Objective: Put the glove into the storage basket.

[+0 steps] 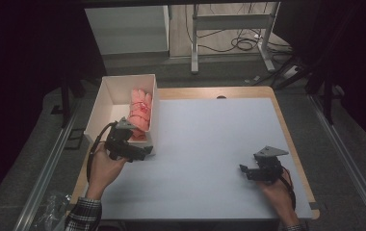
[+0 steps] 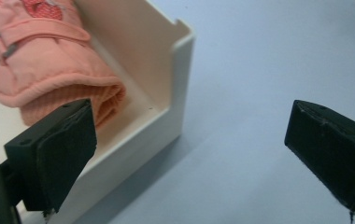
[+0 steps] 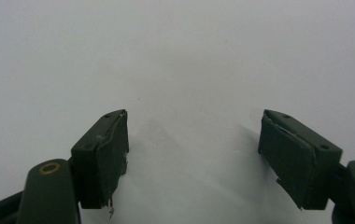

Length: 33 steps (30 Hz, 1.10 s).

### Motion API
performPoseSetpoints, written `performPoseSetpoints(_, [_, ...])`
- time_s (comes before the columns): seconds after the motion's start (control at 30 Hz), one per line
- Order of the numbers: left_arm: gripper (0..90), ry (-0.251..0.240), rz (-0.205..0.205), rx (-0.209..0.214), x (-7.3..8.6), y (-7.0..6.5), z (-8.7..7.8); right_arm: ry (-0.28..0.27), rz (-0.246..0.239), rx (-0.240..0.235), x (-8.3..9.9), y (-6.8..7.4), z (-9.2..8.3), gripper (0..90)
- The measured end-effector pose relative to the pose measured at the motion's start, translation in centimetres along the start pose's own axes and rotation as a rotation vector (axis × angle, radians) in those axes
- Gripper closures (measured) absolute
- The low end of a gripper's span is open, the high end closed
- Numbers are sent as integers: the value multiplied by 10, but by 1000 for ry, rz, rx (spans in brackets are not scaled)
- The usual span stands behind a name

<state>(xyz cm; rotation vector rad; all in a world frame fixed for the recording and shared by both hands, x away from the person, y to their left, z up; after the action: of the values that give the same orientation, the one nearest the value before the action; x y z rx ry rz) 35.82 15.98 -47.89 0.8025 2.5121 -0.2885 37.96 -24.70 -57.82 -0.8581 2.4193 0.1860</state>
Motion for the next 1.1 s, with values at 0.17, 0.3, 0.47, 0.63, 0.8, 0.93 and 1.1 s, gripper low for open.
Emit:
performPoseSetpoints(0.17, [28,0,27,17,4,-15,5,-1,0,0,0,0,0,245])
performPoseSetpoints(0.3, [28,-9,48,28,3,-28,9,-1,0,0,0,0,0,245])
performPoseSetpoints(0.47, [28,-23,78,49,-3,-44,14,-1,-1,1,0,0,0,245])
performPoseSetpoints(0.63, [28,-27,113,63,-11,-59,19,-1,0,1,0,0,0,245])
performPoseSetpoints(0.8, [28,-30,137,79,-19,-70,27,-1,0,1,0,0,0,245])
performPoseSetpoints(0.93, [28,-30,150,84,-23,-75,33,-1,2,0,0,0,0,245])
performPoseSetpoints(1.1, [28,-38,164,83,-32,-81,44,-1,0,1,0,0,0,245])
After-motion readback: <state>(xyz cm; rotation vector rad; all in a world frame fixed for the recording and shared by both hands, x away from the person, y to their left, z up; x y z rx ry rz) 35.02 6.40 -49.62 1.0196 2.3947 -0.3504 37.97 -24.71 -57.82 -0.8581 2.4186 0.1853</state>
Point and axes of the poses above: each handheld gripper's, and its own axes: z roughly forward along the jaws, x roughly out of its underside, y roughly to its left, the point moved 7 cm from there along z, roughly forward along the jaws, and after that the axes turned 14 degrees about y, right-handed, at the moved point
